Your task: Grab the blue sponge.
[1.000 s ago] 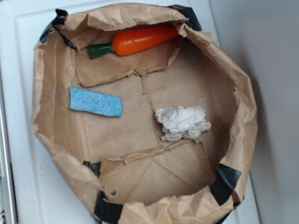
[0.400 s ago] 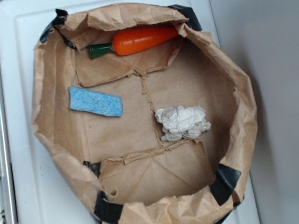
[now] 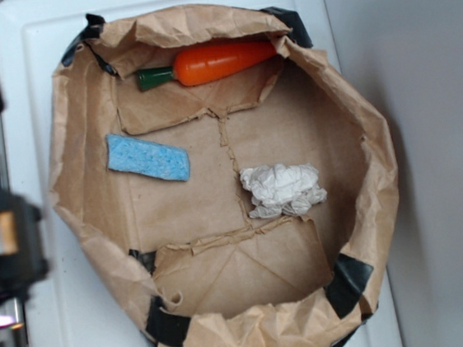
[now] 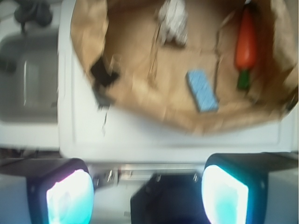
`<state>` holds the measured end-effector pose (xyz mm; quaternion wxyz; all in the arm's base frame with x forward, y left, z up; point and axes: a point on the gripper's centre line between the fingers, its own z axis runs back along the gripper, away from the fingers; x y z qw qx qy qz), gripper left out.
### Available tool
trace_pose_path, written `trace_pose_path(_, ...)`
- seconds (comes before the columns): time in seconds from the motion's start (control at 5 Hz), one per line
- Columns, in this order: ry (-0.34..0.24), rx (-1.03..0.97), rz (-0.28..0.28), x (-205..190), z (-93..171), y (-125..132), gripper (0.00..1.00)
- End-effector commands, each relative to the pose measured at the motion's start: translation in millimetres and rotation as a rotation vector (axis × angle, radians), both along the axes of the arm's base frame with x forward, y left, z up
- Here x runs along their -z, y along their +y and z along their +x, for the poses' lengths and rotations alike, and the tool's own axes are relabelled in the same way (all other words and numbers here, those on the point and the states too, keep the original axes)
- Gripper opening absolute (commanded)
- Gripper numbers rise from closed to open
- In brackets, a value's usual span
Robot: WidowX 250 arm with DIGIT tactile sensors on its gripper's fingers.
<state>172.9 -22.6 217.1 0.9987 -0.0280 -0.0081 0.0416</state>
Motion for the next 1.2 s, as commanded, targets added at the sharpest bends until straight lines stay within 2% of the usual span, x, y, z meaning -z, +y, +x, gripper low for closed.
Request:
trace_pose_path(0.0,-0.060,0.158,0.041,39.3,103.8,31.3,1.00)
trace_pose_path(0.2,-0.106,0.406,-0.026,53.1,158.1,47.4,1.00)
trace_pose_path(0.4,-0.146,0.530,0.007,58.3,155.6,50.2,1.00)
trace_pose_path(1.0,-0.146,0.530,0.007,58.3,155.6,50.2,1.00)
